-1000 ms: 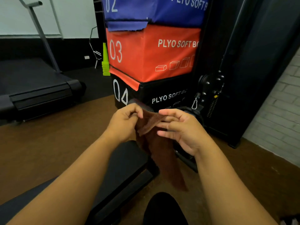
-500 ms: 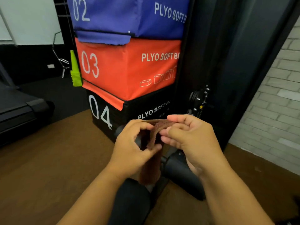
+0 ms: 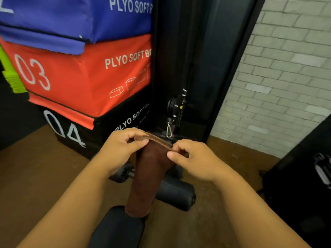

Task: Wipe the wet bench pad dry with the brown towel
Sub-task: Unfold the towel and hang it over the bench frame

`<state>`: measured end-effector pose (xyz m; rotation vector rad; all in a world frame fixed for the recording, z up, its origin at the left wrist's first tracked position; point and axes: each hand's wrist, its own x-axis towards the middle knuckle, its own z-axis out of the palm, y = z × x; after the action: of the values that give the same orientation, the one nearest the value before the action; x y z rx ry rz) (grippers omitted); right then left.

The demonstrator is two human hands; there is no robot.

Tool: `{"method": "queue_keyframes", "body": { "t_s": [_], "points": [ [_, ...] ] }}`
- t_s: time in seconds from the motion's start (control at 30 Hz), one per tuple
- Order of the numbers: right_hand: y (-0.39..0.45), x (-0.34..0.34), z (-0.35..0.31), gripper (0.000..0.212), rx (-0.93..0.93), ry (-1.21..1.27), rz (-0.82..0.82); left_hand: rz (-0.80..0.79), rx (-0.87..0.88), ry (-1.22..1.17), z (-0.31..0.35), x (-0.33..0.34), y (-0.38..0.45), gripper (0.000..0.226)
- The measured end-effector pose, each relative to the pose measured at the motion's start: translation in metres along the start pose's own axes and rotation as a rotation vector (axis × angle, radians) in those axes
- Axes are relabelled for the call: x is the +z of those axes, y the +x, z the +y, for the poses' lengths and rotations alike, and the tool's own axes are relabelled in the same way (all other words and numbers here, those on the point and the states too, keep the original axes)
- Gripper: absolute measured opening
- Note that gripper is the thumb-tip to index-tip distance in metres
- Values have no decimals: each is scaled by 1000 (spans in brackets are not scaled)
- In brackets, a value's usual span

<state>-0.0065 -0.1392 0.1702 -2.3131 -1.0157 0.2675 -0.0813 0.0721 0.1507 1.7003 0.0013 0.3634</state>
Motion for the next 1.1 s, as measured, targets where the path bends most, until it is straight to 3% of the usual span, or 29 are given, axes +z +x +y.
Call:
{"method": "queue_keyframes", "body": {
  "t_s": [0.13,0.27,0.37,0.43,0.57,0.77,0.9,1.1],
  "points": [
    [7,-19,11,19,95,97,105,7,-182,99,-10,6,30,22],
    [25,-13,36,3,185,156,258,38,-225,137,-30,22,56,20],
    [35,-6,54,38,224,178,409,80,-208,135,-44,40,71,17],
    [36,4,66,46,250,177,439,63,-200,167,-61,49,76,18],
    [18,56,96,20,374,101,265,-79,-285,256,-124,56,54,29],
    [-32,146,131,15,541,123,-64,-404,-480,414,-213,58,-9,55],
    [-40,164,141,30,549,158,-109,-486,-524,426,-220,58,-16,52],
    [-34,160,158,28,576,219,-183,-592,-592,388,-213,63,-3,31]
  ]
}}
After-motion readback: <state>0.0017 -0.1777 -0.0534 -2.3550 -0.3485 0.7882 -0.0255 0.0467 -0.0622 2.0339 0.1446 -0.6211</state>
